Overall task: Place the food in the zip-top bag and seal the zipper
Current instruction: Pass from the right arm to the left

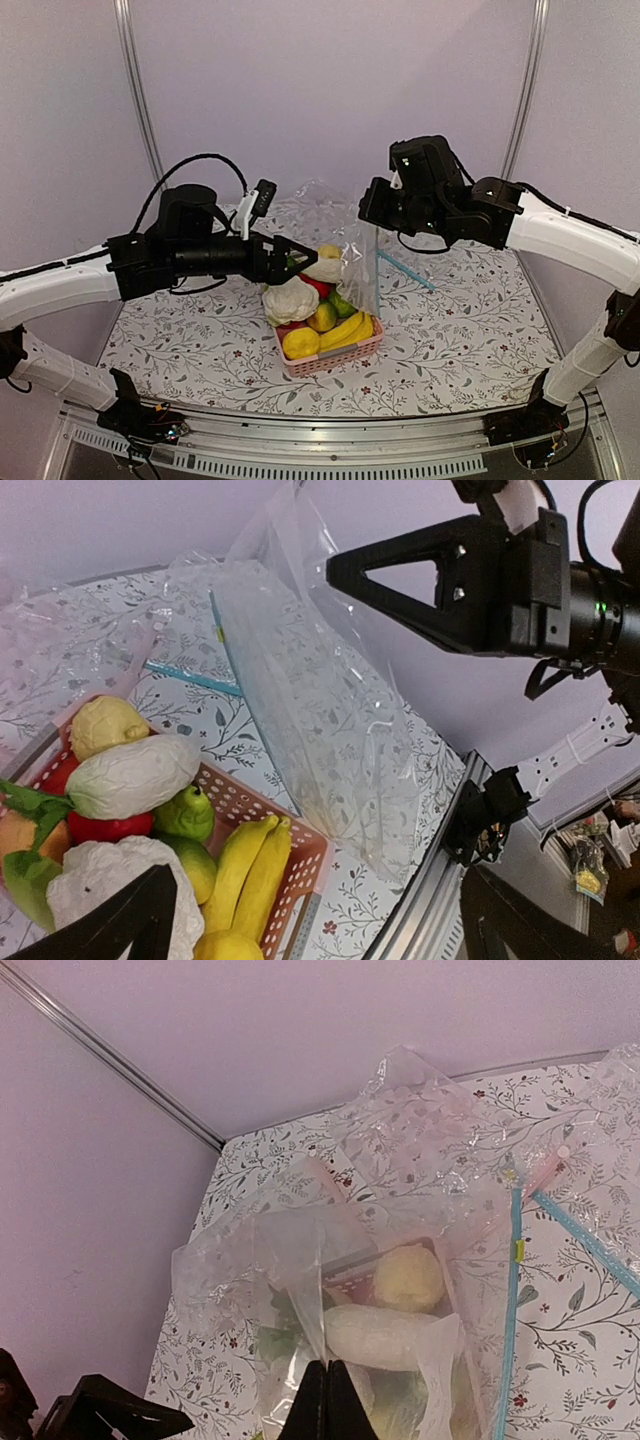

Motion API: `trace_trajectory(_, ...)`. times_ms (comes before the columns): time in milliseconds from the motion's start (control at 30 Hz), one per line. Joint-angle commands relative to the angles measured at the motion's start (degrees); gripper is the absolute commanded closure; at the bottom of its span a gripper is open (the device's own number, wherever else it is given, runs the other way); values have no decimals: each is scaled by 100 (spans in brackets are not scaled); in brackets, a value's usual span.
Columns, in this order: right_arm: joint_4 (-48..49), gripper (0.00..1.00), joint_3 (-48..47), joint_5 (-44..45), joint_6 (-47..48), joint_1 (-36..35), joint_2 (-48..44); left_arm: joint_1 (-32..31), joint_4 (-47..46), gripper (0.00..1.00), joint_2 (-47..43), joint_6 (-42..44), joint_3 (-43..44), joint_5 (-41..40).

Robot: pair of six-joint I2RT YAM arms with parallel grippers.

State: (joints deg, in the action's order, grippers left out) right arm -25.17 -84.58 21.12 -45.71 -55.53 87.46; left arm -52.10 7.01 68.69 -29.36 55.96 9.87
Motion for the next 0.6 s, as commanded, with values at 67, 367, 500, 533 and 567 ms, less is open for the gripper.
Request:
trace_trajectory(67,143,100,-510,459,-60,-306,280,-328,-582,0,534,-265,158,297)
trace_trajectory(367,-50,100,-864,773,65,-508,576,-612,-573,1,1154,-265,572,248)
trace_trajectory(500,-122,100,-921,844,119,-549,636,-644,-407,1,1314,-367,691,-127)
trace_trajectory(533,-128,100,-920,859,123,-554,633,-644,-343,0,1342,-370,719,-220)
trace_trajectory(567,-135,100,-920,885,124,-554,647,-644,-244,1,1361,-354,769,-335)
